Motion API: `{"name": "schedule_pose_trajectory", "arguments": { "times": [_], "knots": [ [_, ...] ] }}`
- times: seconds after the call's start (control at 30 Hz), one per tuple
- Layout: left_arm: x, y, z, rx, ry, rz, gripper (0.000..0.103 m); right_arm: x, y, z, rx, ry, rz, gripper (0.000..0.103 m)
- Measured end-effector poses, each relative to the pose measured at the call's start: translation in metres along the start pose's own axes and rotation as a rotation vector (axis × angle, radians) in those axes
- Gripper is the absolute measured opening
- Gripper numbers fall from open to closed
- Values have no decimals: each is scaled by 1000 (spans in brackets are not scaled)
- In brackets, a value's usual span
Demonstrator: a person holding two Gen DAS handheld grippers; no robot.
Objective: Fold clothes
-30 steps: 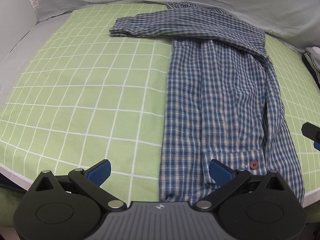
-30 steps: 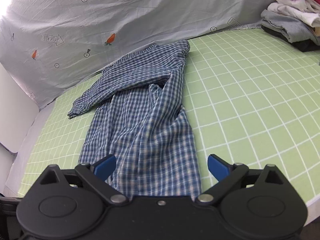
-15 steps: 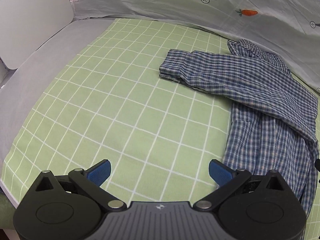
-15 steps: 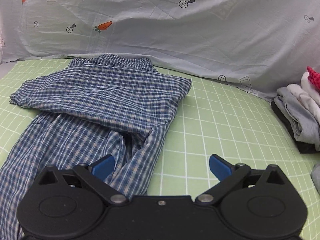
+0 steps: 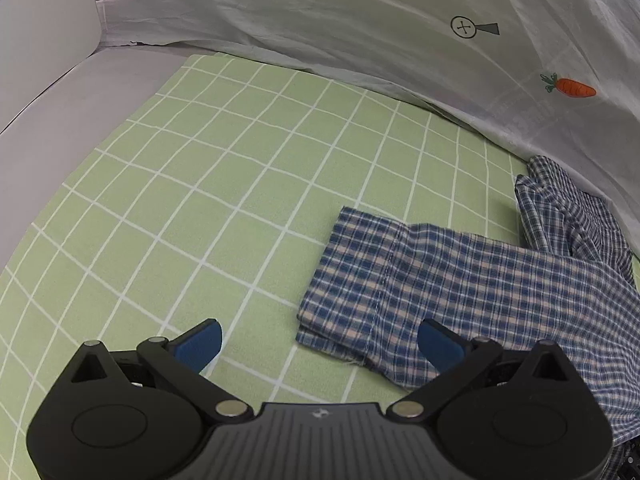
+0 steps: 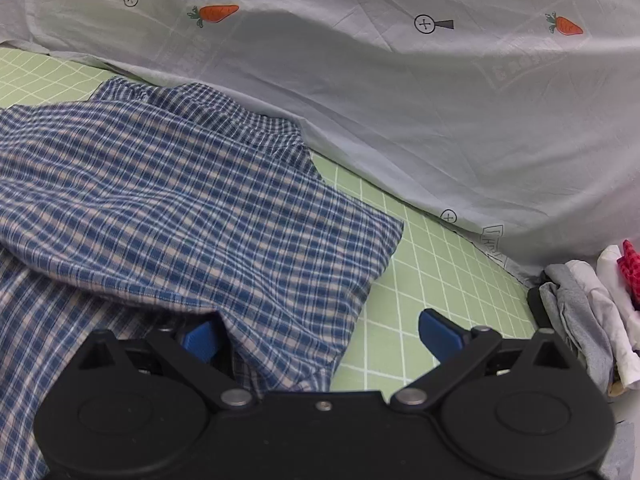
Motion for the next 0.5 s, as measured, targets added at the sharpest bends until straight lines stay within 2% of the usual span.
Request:
{"name": "schedule_pose_trajectory", "arguments": {
  "times": [0.13, 0.2, 0.23, 0.3, 0.4, 0.5],
  "knots": [
    [9, 11, 3, -3, 14, -14, 91, 2, 8, 7, -3, 25, -20, 102],
    [13, 10, 2, 20, 38, 13, 74, 3, 10, 9, -1, 29, -27, 102],
    [15, 9, 3, 30, 44, 21, 68, 3, 9, 10, 3, 32, -29, 102],
    [16, 8, 4, 44, 43, 24, 41, 5, 6, 11, 17, 38, -39, 102],
    [17, 2, 7, 69, 4, -13, 18, 9, 0, 15, 47, 54, -59, 102],
    [20, -18, 16, 139, 1, -8, 14, 16, -8, 23, 86, 82, -75, 102]
  ]
}}
Point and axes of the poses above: each gripper's, at about its wrist camera, not at the fingertips, and y roughly the way its jaws point, x to its right, z to its top, the point moved 7 cm from there along y, roughly the way its jaws point, and after that the axes turned 3 degrees about y, right-handed, at the moved point
